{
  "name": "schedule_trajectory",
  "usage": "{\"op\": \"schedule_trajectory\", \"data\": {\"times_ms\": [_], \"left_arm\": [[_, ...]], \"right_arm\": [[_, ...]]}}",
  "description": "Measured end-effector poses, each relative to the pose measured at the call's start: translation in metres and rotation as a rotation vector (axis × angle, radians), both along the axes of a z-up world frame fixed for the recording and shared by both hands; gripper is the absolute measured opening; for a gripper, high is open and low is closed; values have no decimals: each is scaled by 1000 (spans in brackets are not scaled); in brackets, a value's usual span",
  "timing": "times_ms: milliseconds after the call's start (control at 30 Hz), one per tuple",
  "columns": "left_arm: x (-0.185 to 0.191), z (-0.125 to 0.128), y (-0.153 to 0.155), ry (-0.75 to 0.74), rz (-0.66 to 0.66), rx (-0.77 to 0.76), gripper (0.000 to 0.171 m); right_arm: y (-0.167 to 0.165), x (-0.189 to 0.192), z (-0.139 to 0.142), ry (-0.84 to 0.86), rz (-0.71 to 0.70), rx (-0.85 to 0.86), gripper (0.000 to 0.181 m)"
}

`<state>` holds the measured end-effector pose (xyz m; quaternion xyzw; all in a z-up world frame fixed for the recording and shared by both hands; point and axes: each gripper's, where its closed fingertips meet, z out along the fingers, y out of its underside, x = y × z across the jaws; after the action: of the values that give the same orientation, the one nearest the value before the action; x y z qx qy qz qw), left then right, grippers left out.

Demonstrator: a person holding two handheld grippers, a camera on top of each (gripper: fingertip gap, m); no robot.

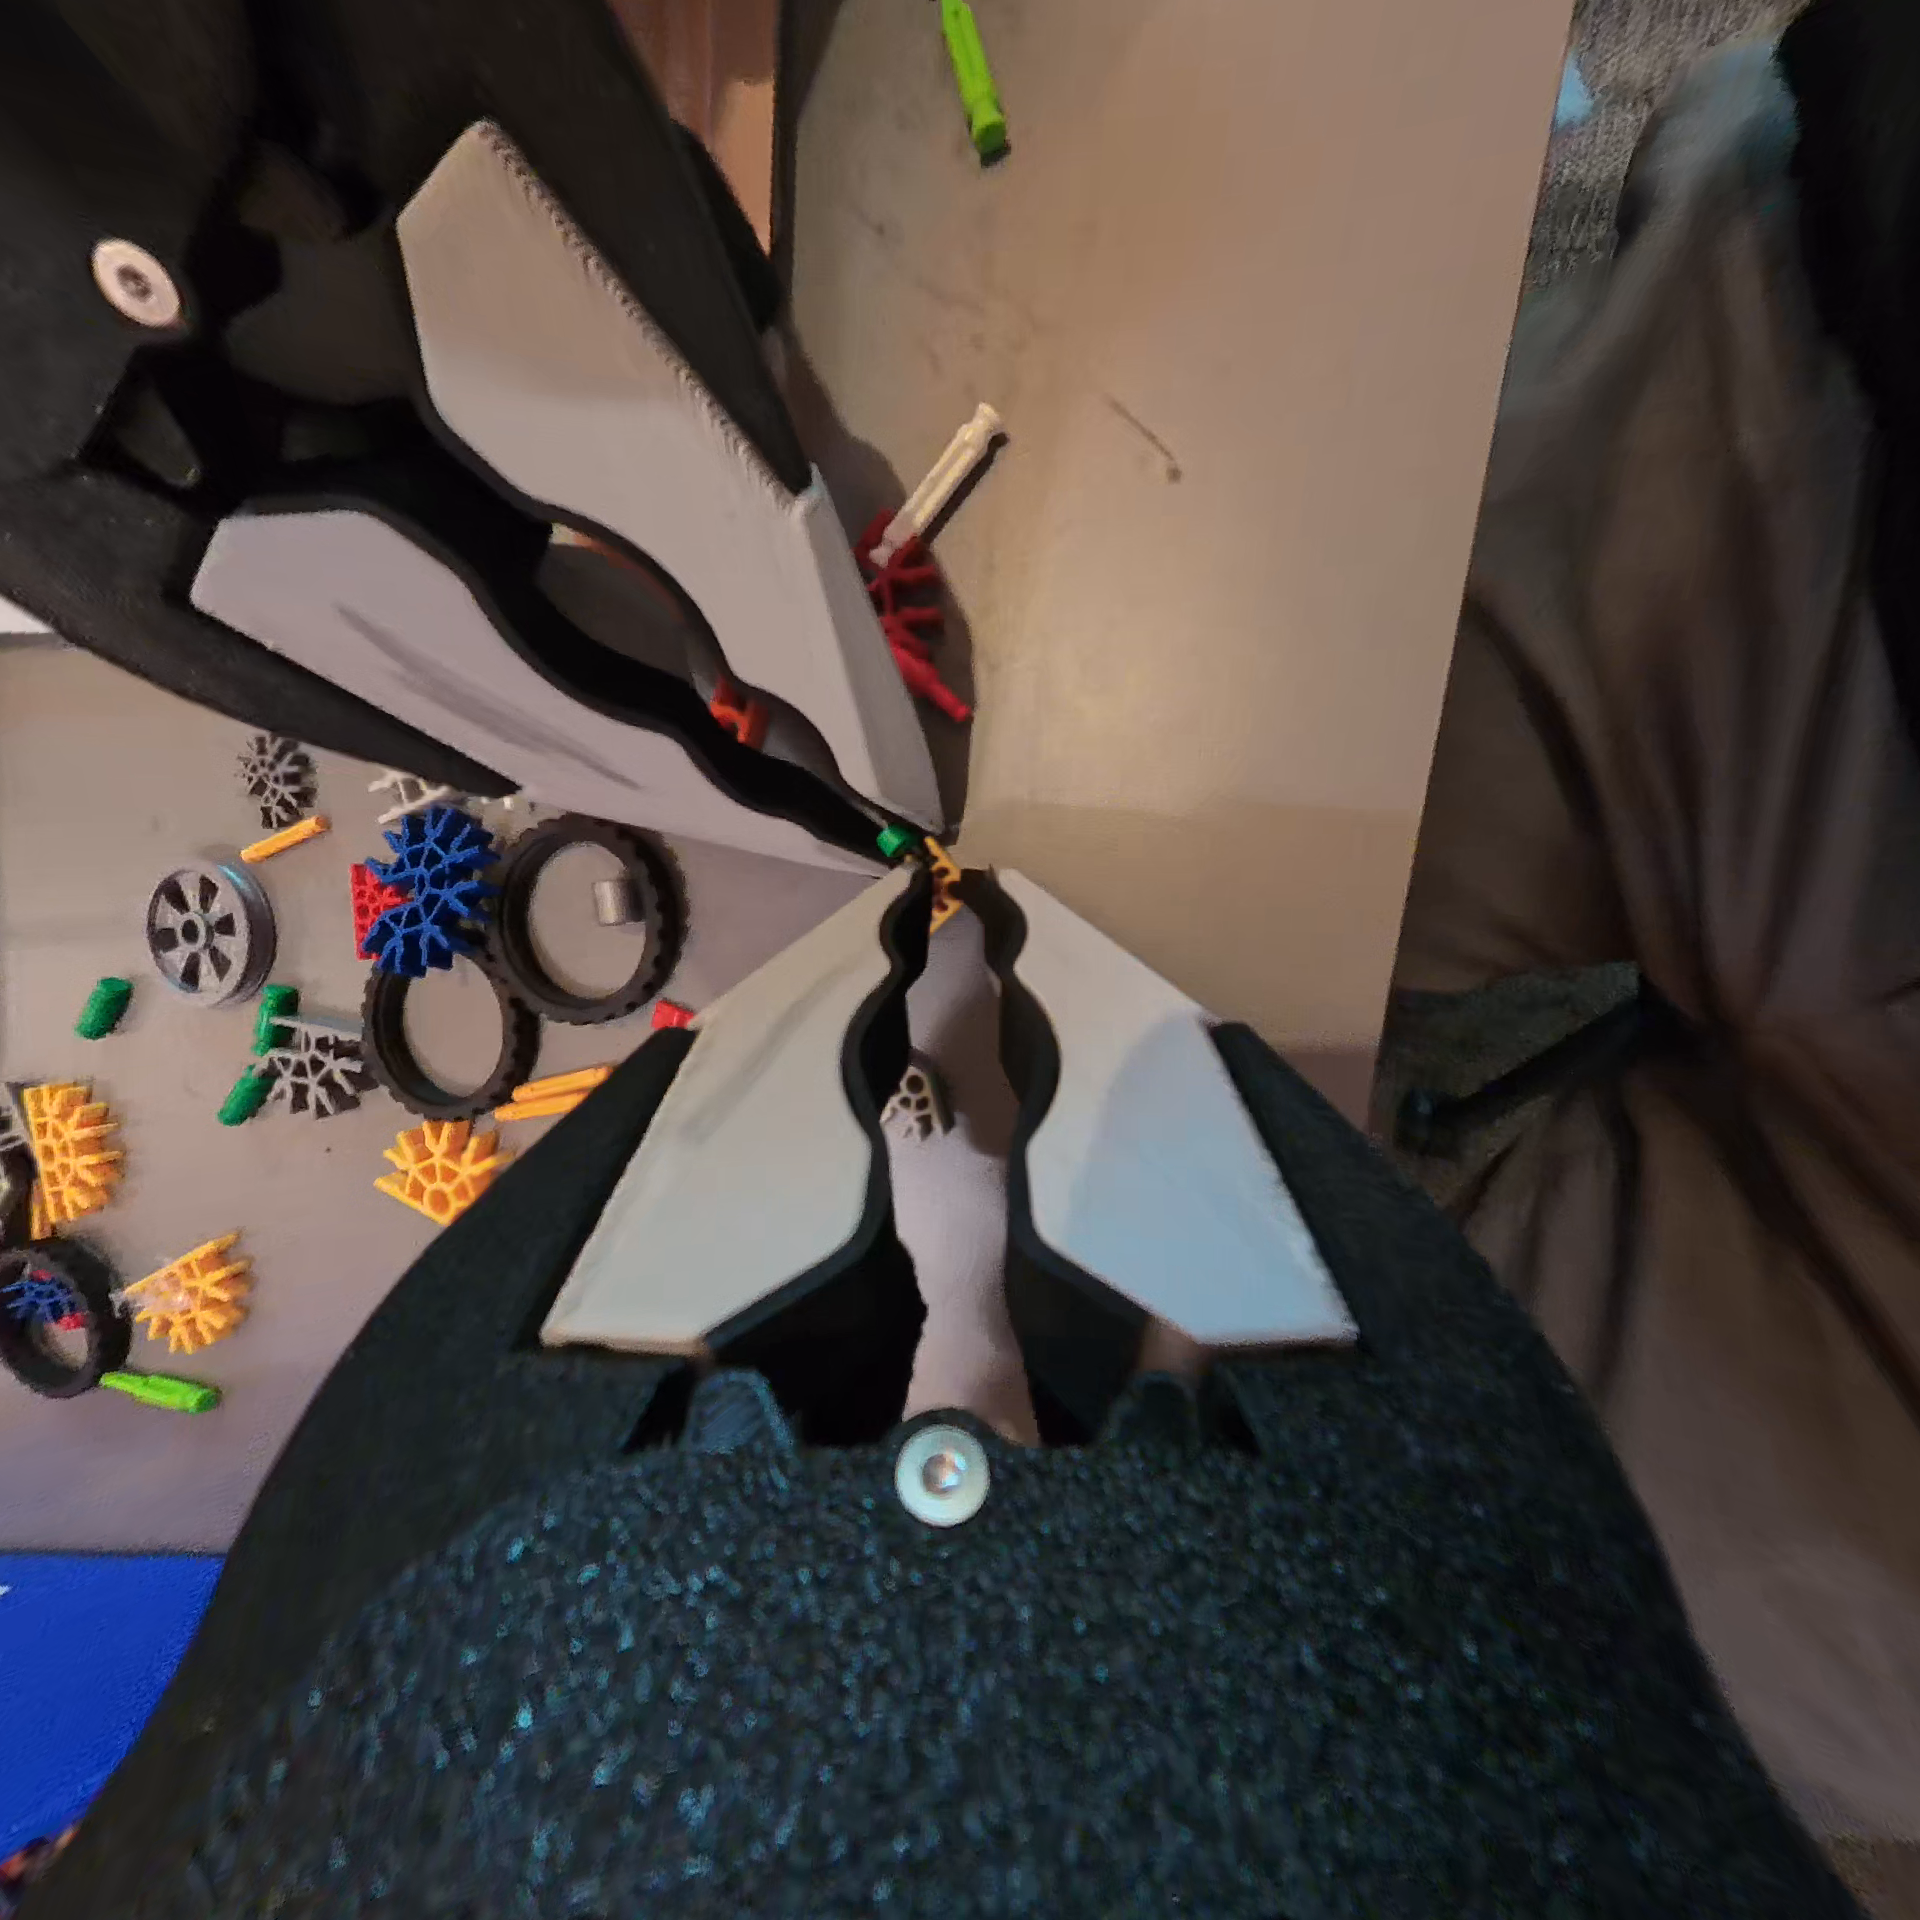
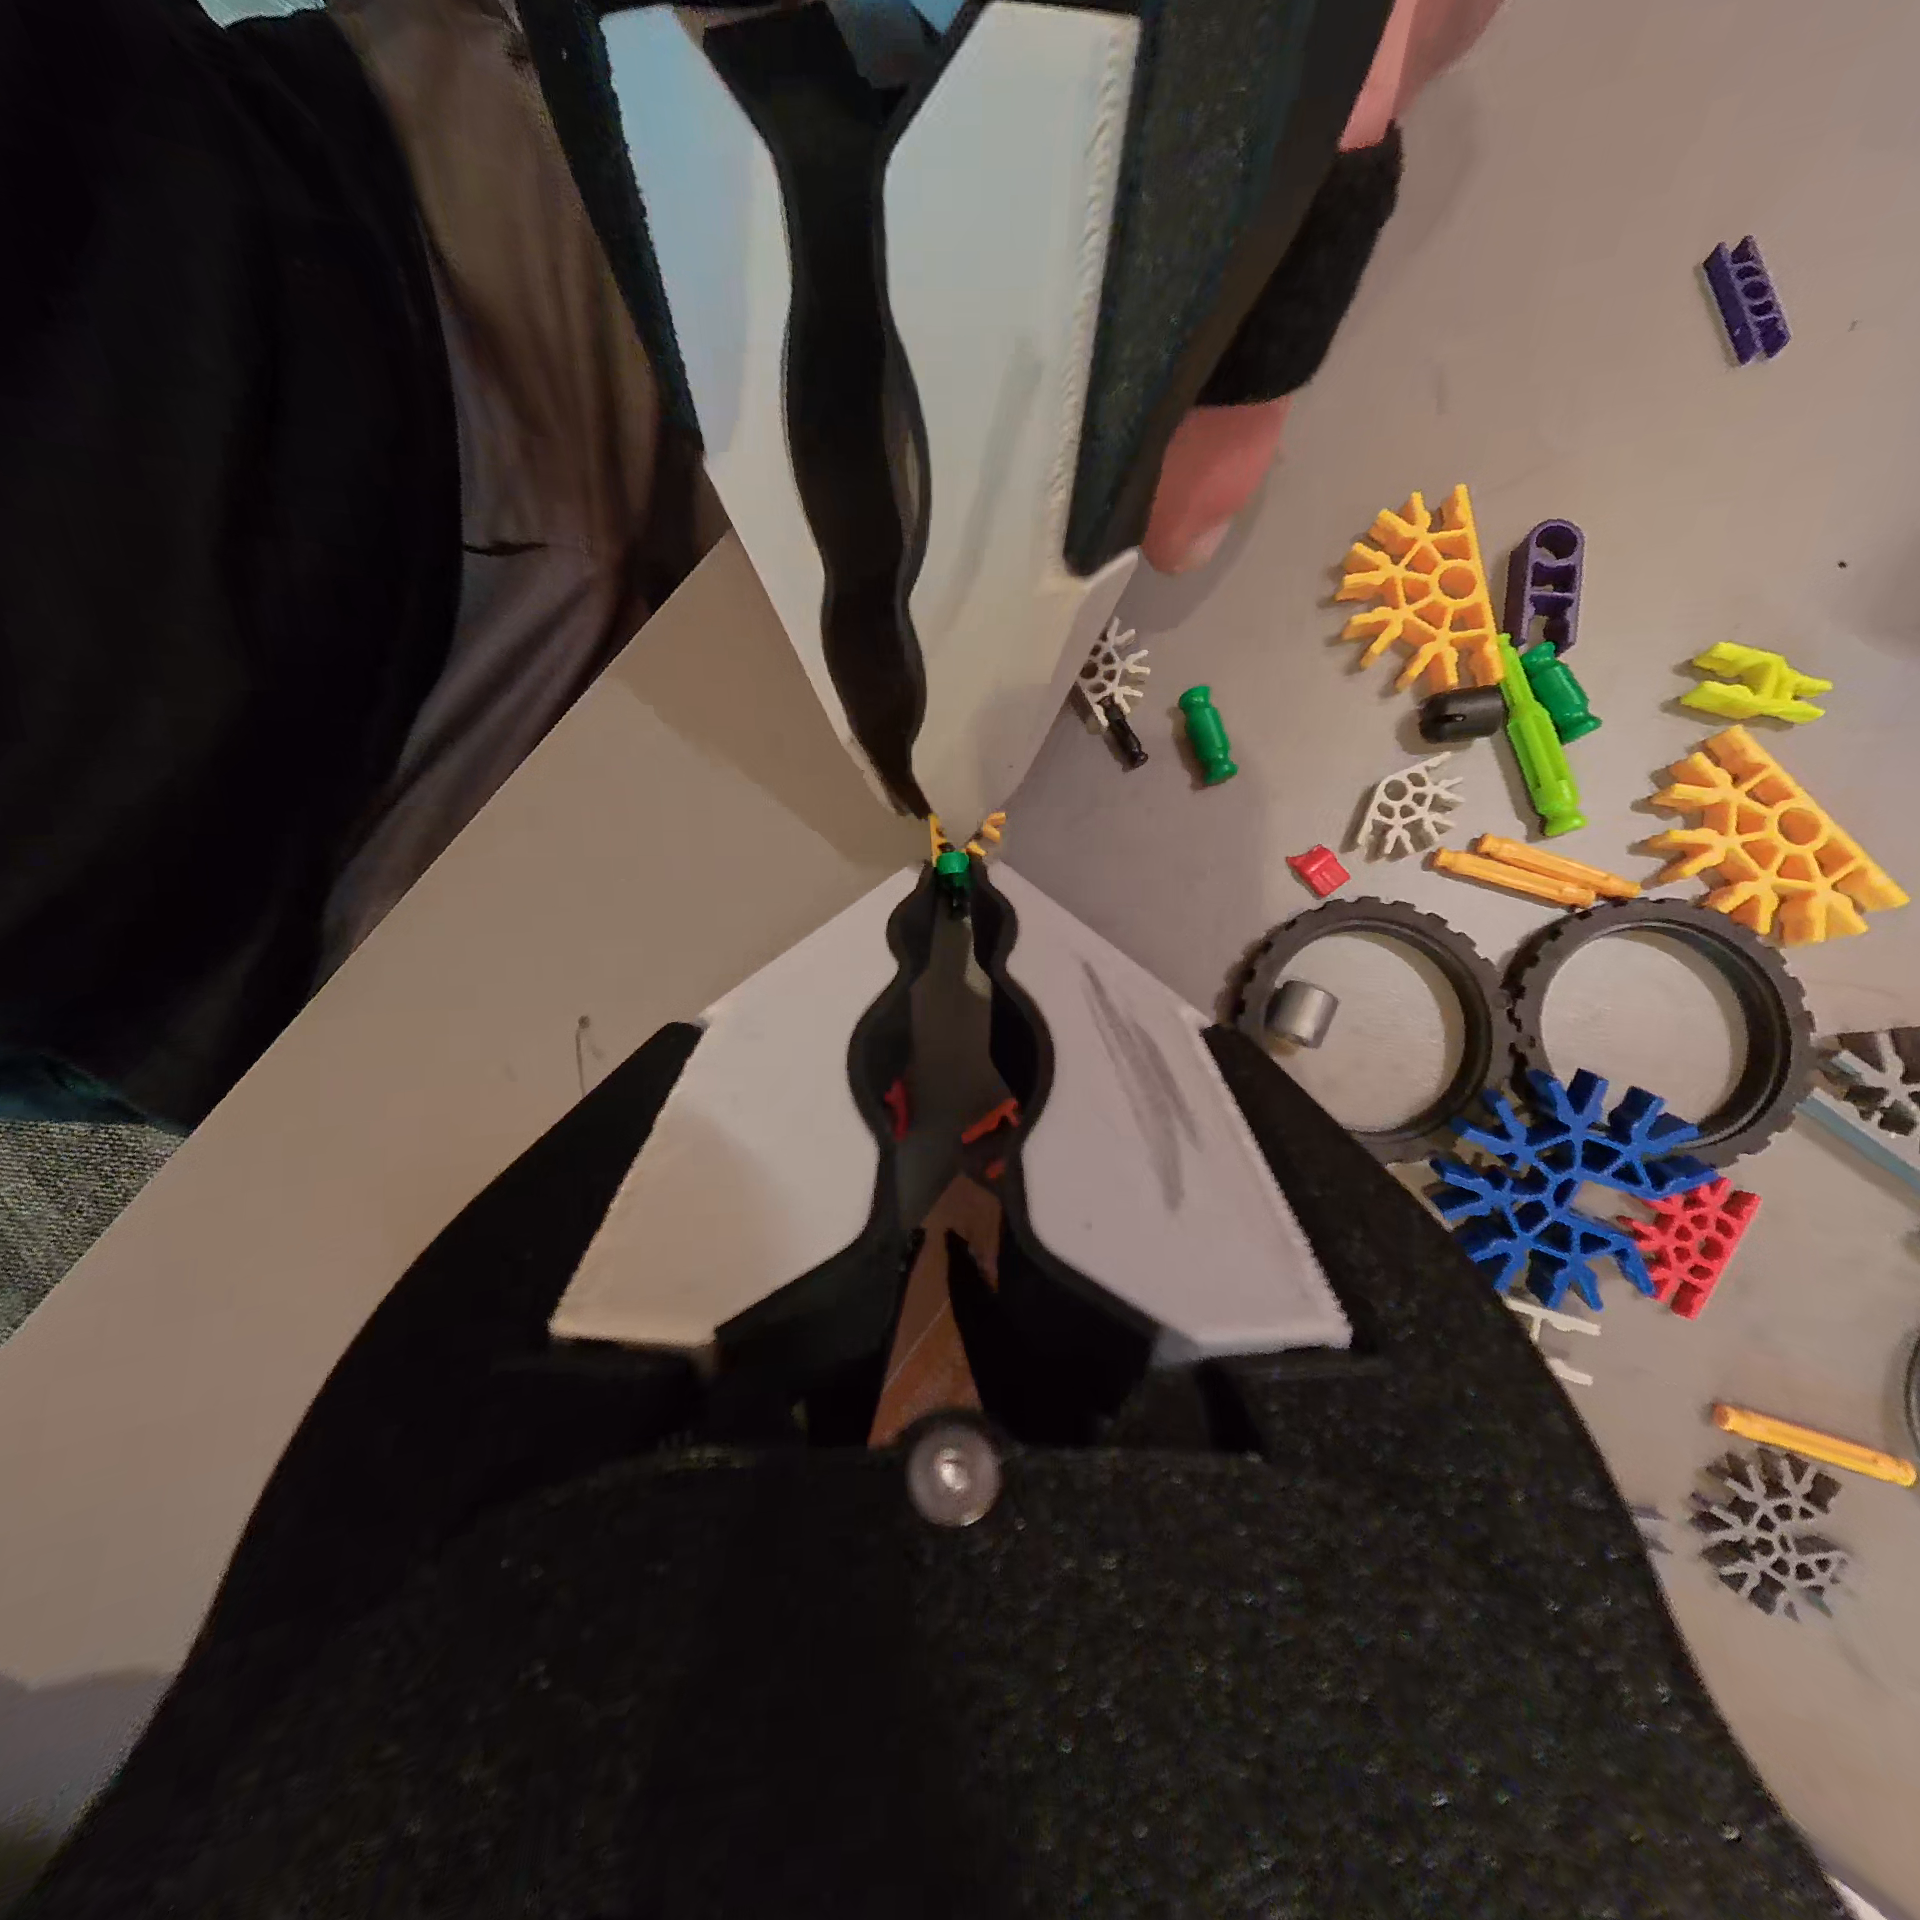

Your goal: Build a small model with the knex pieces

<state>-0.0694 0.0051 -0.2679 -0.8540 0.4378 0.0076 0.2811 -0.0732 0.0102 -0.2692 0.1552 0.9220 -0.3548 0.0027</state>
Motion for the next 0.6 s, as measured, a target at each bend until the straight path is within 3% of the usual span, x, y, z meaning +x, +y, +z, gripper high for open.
{"op": "schedule_trajectory", "data": {"times_ms": [367, 600], "left_arm": [[-3, -1, 0, 44, 2, 34, 8], [-2, -1, 1, 41, 75, 80, 6]], "right_arm": [[7, -2, 1, 34, -8, 67, 11], [3, 0, 0, 101, 32, 147, 15]]}}
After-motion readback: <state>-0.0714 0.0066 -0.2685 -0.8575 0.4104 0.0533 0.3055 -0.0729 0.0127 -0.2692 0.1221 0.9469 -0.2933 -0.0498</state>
